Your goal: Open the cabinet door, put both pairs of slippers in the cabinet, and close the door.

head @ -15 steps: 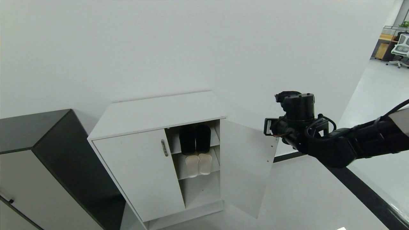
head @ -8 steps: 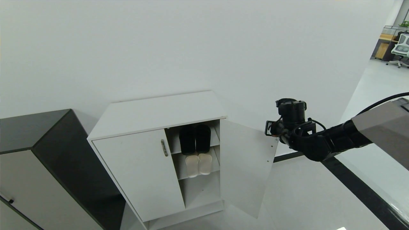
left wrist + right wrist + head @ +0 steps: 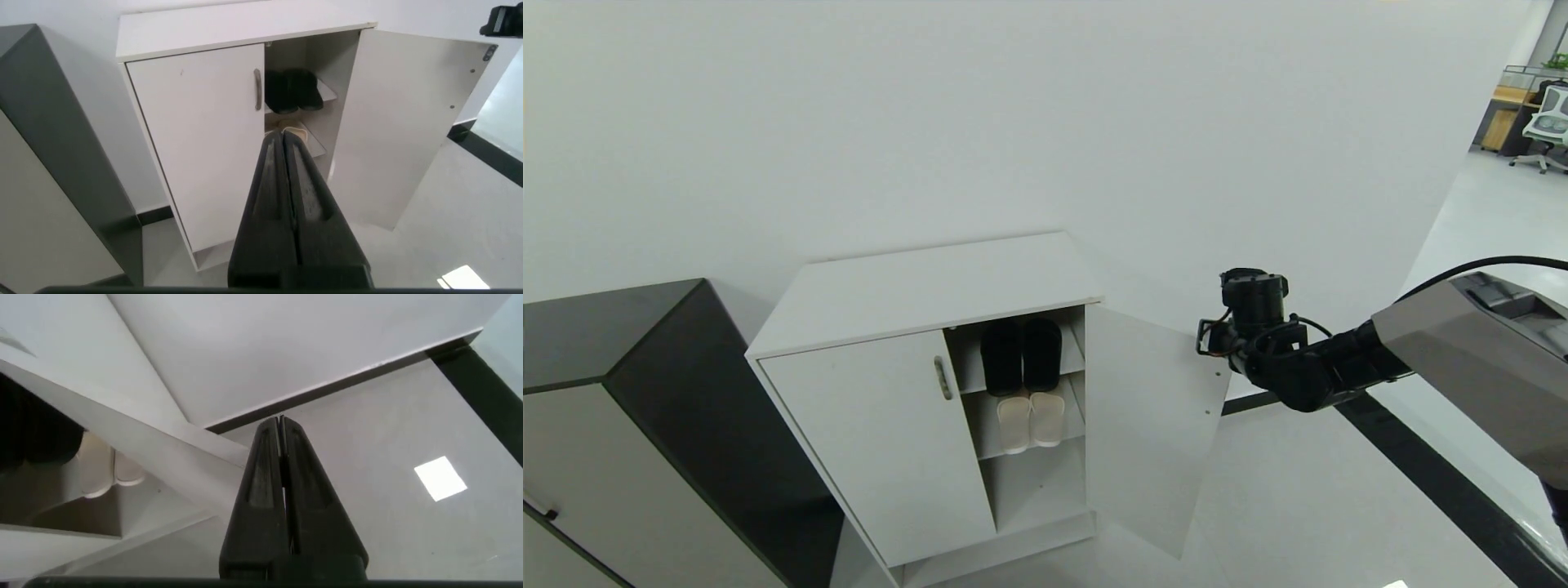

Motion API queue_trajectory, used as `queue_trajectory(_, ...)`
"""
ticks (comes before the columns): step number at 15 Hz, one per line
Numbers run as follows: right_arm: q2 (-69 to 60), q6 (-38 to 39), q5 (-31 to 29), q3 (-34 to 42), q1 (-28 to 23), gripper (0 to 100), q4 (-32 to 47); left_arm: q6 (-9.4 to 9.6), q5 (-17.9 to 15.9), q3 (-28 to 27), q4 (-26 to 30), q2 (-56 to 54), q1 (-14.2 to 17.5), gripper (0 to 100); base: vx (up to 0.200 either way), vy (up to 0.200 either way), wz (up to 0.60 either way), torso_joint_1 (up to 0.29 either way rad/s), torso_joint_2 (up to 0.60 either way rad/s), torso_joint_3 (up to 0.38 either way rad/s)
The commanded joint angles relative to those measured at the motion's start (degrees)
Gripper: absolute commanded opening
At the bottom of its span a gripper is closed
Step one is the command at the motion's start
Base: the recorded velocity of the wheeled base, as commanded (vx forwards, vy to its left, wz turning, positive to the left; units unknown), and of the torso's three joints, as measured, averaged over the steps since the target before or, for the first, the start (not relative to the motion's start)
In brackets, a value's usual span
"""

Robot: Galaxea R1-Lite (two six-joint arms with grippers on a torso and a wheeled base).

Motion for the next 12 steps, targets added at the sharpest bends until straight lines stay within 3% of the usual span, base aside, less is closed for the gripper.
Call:
queue_trajectory(1, 0.65, 0.03, -0.03, 0.01, 0.02, 0, 0.03, -0.01, 0.00, 0.00, -0.01, -0.01, 0.06, 0, 0.000, 0.000, 0.00, 0.000, 0.00, 0.000)
queue_trajectory(7, -2.43, -0.05, -0.03, 5.11, 2.13, 0, 0.29, -0.10, 0.00, 0.00, -0.01, -0.01, 0.06, 0, 0.000, 0.000, 0.00, 0.000, 0.00, 0.000)
queue_trajectory(12, -11.13, -0.05, -0.12, 14.86, 11.71, 0, -0.23, -0.10, 0.00, 0.00, -0.01, -0.01, -0.02, 0, 0.000, 0.000, 0.00, 0.000, 0.00, 0.000)
